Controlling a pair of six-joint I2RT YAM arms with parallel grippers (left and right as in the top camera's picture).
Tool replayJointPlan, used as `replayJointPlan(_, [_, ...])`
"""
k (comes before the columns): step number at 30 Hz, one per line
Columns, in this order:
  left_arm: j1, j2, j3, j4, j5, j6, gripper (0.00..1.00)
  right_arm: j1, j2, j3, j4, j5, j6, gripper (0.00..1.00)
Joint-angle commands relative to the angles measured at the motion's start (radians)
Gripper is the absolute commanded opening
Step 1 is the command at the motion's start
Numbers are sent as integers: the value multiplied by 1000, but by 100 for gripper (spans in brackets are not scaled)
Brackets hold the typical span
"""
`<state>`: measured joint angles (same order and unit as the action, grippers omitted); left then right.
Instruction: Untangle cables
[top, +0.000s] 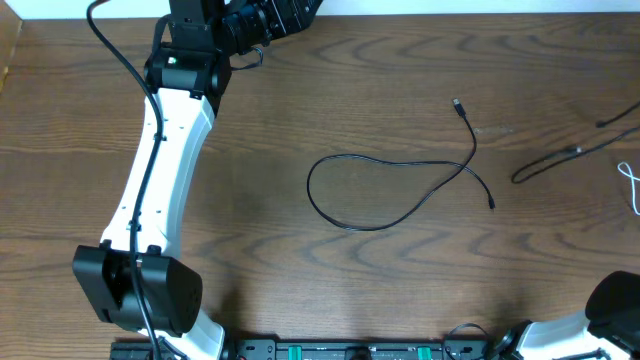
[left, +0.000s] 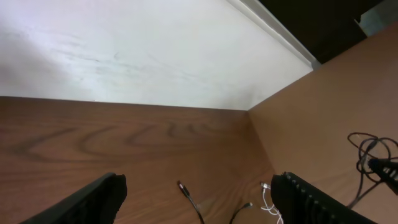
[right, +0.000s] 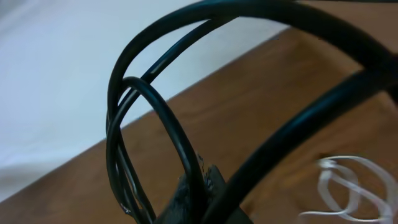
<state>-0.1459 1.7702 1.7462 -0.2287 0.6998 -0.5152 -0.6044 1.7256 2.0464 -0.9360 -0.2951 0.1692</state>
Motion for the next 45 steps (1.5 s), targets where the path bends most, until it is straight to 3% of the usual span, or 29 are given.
replayJointPlan(1, [2,-3,5,2,-6,25,79,-7,68,3,69,173,-66,1])
replayJointPlan(9, [2,-3,5,2,-13,25,79,14,291,3,180,149,-123,1])
replayJointPlan(10, [2,-3,5,2,-13,25,79,18,318,3,176,151,-127,5])
replayJointPlan(11, [2,-3,5,2,-13,25,79,21,360,3,164,155,-127,40])
replayJointPlan(12, [2,-3,5,2,-13,25,79,21,373,3,159,154,-126,51])
replayJointPlan(13, [2,-3,5,2,-13,25,79,21,396,3,146,154,-126,88])
replayJointPlan(14, [2,-3,5,2,-13,25,79,21,407,3,133,154,-126,99])
replayJointPlan(22, [2,-3,5,2,-13,26,79,34,366,16,-57,64,-127,99])
replayJointPlan(27, [5,-3,5,17,-14,145,79,113,317,16,-201,-151,-294,99])
replayJointPlan(31, [38,-3,5,10,-43,160,78,228,322,12,-348,-94,-349,99])
replayJointPlan(33, [54,-3,5,5,-43,160,78,280,324,-8,-401,6,-296,88])
replayJointPlan(37, [76,-3,5,-23,-47,160,78,332,324,-107,-417,148,-108,82])
replayJointPlan(45, [77,-3,5,-43,-111,159,78,344,324,-391,-220,148,42,60])
